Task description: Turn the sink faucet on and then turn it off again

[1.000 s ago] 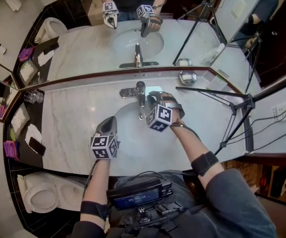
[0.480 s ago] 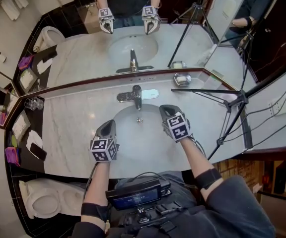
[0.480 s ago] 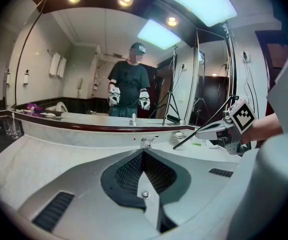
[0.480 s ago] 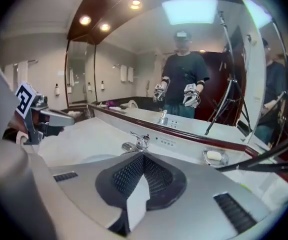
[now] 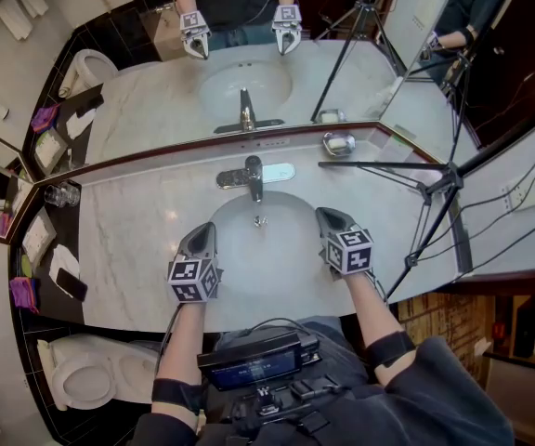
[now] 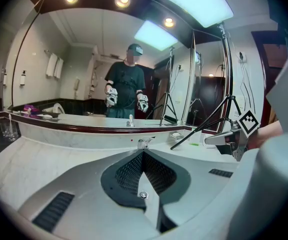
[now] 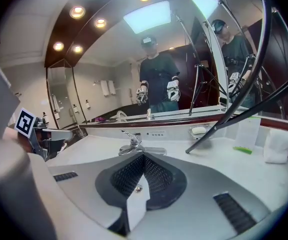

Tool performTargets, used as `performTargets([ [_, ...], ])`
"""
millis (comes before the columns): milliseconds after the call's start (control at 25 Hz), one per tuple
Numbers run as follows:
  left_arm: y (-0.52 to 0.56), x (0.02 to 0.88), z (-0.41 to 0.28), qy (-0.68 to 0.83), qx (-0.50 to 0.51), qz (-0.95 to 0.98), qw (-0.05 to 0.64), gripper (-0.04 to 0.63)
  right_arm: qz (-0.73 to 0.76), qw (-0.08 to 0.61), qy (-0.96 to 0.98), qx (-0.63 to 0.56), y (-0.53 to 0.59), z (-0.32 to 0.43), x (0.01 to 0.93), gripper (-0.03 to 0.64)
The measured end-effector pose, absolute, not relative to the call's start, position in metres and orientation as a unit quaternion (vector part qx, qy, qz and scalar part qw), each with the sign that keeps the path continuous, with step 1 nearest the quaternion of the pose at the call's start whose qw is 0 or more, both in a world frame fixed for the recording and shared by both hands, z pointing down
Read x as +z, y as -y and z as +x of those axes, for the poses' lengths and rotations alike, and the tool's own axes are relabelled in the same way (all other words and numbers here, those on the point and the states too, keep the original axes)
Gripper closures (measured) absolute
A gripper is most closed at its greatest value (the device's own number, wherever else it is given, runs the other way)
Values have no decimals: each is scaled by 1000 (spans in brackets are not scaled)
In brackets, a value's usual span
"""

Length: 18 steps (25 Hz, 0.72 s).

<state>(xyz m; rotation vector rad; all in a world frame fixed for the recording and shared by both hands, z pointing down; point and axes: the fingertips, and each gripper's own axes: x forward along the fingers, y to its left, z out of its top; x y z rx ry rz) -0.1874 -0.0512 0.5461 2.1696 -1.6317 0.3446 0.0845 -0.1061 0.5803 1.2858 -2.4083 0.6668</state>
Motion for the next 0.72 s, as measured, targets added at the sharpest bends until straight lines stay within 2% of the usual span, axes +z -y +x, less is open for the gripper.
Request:
performTargets([
  [400, 54, 550, -188, 589, 124, 772, 205, 595, 447, 189, 849, 211, 104, 82, 591, 595],
  [640, 55, 552, -193, 594, 127, 767, 209, 595, 412, 266, 866, 96, 125, 47, 579, 592],
  [720, 54, 554, -195, 596, 128, 765, 210, 595, 390, 298, 870, 44, 135, 30, 576, 560],
])
